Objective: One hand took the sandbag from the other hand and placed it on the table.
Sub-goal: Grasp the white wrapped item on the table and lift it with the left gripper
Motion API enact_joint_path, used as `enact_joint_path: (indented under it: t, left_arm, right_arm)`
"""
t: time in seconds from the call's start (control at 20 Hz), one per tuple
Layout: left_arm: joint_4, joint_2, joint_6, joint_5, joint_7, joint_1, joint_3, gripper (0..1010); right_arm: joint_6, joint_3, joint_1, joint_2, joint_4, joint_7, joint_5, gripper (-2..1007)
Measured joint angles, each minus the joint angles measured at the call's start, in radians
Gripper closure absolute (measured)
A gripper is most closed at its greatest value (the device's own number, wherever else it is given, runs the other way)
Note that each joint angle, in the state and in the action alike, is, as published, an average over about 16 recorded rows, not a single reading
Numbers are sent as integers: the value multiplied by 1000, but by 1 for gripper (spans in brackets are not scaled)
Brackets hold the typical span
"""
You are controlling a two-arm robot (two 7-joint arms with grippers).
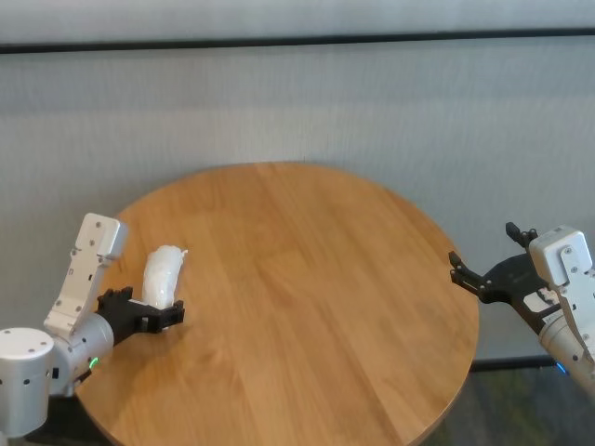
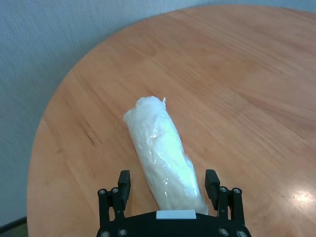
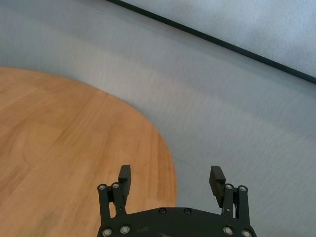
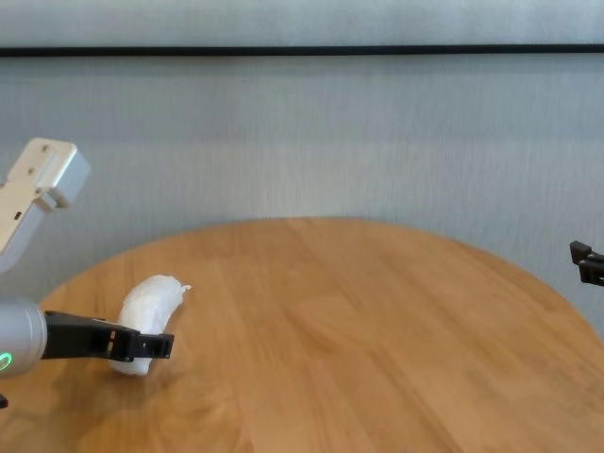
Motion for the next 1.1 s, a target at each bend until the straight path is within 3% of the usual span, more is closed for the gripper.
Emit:
enact_joint_path:
  t: [0.7,1.1]
  left_arm:
    - [19,-8,48,46,-5,-20,14,10]
    - [19,-7,51,48,-5,-21,17,17]
  right_arm:
    - [0,0,0,0,0,0,0,5]
    - [0,0,0,0,0,0,0,5]
